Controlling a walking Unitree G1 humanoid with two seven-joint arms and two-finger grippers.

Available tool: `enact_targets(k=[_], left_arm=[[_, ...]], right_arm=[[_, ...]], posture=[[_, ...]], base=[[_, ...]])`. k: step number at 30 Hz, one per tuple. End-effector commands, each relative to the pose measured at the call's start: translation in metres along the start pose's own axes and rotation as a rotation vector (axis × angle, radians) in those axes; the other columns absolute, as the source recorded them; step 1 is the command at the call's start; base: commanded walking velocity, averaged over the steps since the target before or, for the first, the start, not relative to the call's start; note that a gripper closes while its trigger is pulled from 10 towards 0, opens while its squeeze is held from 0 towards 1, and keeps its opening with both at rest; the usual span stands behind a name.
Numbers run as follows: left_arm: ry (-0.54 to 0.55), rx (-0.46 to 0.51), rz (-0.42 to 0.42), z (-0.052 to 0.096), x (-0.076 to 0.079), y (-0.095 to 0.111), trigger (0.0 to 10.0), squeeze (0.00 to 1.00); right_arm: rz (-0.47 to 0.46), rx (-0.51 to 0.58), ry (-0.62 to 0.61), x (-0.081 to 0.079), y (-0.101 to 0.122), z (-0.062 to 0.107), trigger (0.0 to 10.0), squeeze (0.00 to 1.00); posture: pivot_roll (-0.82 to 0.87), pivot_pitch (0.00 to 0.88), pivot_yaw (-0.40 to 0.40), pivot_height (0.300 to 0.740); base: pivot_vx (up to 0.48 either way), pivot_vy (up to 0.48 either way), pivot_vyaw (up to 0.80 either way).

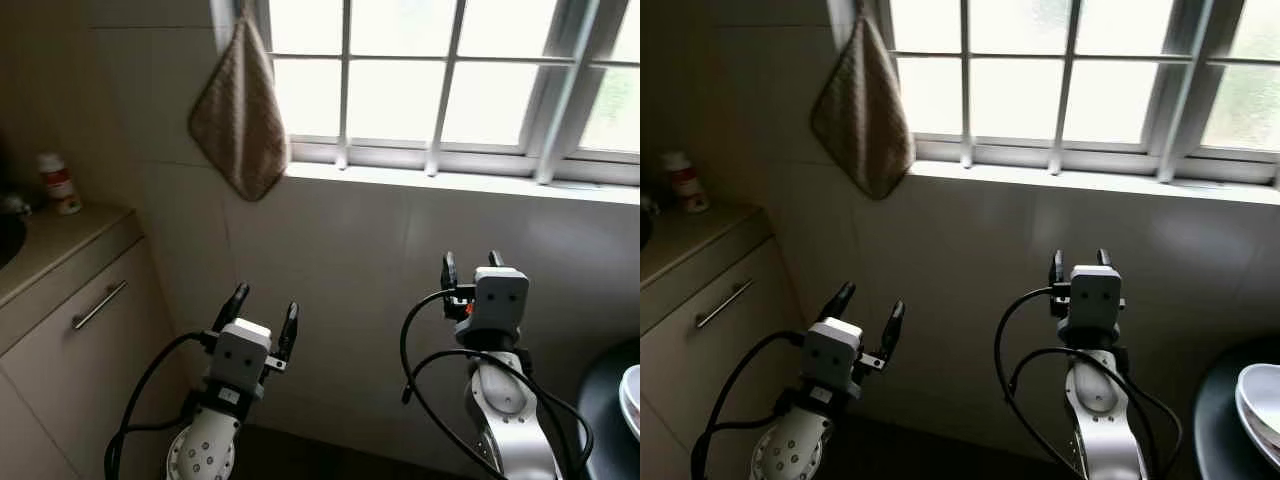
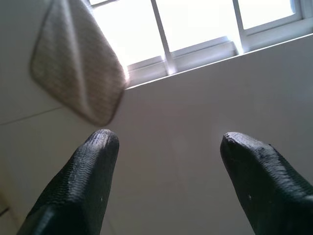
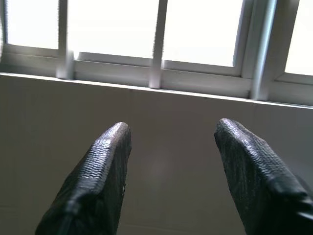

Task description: Kitchen organization

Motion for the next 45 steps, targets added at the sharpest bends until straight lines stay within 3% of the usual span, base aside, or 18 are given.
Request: enact_targets(k=[1, 7, 34, 45], left_arm=[[0.007, -0.011, -0.003, 0.0004, -0.0038, -0.0024, 10.0, 0.0], [0.012, 0.024, -0.004, 0.0005, -0.0041, 0.0024, 10.0, 0.0], [0.0, -0.003, -0.023, 0.0003, -0.0032, -0.0023, 10.0, 0.0], [-0.002, -0.005, -0.026, 0.0, -0.003, -0.0024, 10.0, 0.0]], right_arm=[[-0.001, 0.006, 0.01, -0.0045, 0.0016, -0.0013, 10.0, 0.0], [0.002, 0.004, 0.009, -0.0045, 0.0008, -0.0009, 10.0, 0.0], [0.004, -0.001, -0.001, -0.0031, -0.0007, -0.002, 10.0, 0.0], [0.006, -0.004, -0.003, -0.0028, -0.0012, -0.0023, 10.0, 0.0]], posture=[[0.07, 0.0, -0.022, 0.74], [0.07, 0.0, -0.021, 0.74], [0.07, 0.0, -0.02, 0.74], [0.07, 0.0, -0.021, 0.74]], base=[[0.0, 0.48, 0.0], [0.0, 0.111, -0.13], [0.0, -0.112, -0.21], [0.0, -0.48, -0.07]])
Point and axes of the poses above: a point about 5 cm out from each wrist's last joint towards the gripper, its own z axis pointing back from the gripper into the wrist, its own y axis along the axis of the wrist's last joint, x = y × z, the point moved 5 cm from there along -z, pointing out of the wrist towards the gripper, and after that the axes turned 7 degrees about -z, right-handed, at the moved point
